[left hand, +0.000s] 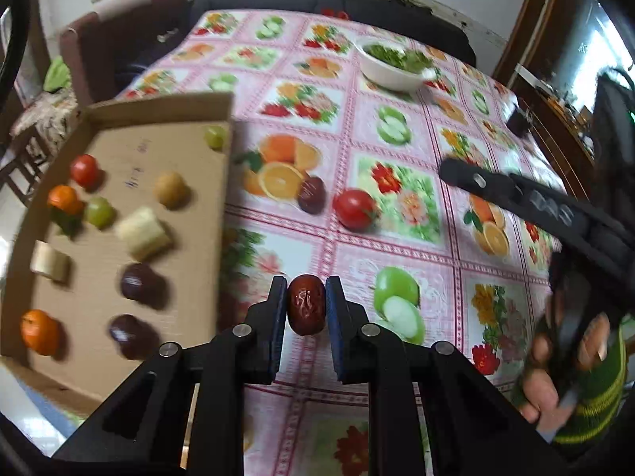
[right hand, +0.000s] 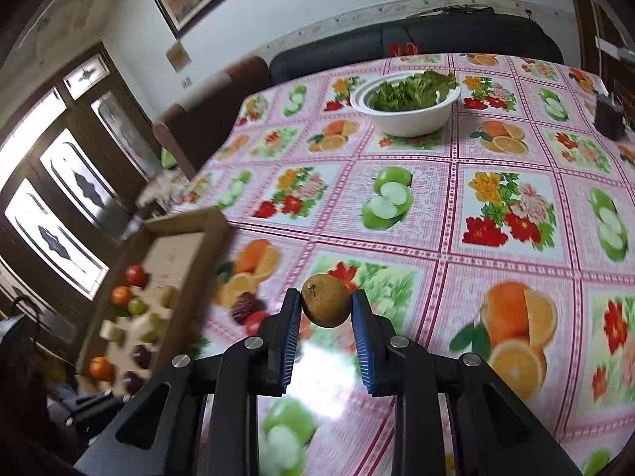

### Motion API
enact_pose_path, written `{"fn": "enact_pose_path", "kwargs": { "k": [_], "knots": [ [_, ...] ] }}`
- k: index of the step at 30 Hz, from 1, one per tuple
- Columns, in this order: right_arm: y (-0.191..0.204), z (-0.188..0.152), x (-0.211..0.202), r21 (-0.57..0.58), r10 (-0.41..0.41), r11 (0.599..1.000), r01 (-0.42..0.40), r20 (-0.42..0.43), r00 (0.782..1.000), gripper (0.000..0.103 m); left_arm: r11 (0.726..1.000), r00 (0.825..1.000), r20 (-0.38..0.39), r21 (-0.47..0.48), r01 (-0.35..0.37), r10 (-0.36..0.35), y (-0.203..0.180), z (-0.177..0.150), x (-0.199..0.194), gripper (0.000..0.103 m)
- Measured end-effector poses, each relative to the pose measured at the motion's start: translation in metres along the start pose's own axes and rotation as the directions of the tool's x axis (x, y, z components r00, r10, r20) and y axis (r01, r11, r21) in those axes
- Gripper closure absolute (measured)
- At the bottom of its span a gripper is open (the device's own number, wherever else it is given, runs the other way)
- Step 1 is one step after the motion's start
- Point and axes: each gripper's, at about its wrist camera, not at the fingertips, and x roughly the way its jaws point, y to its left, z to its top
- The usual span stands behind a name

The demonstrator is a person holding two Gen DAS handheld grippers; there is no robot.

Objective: Organize fruits
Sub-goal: 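Carry the date with the left tool while the right tool carries the kiwi into the box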

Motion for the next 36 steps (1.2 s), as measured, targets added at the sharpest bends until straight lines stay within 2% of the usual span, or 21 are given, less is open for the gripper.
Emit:
{"fn": "enact_pose_path", "kwargs": {
  "k": [3,11,29,36],
  "knots": [
    [0.007,-0.005,-0.016,0.011,0.041,0.999,-0.042,0.014,0.999,0.077,0.999,0.999,0.027,-0.011,-0.037,0.038,0.008,0.002,-0.01,0.086],
    [0.032,-0.014,-0.034,-0.015,0.08,0.997,-0.08,0.025,0.996,0.077,0.995,0.994,0.058,-0.052,-0.087,0.09,0.027,0.003,-0.023,0.086],
    [0.071,-0.019,-0.032,-0.071,0.119,0.99,-0.118,0.013,0.993,0.077,0.984,0.989,0.061,-0.118,-0.13,0.138,0.064,-0.002,-0.028,0.086],
    [0.094,-0.016,-0.021,-0.093,0.148,0.985,-0.147,-0.004,0.989,0.077,0.974,0.982,0.069,-0.159,-0.162,0.174,0.089,-0.005,-0.032,0.086]
  ]
}}
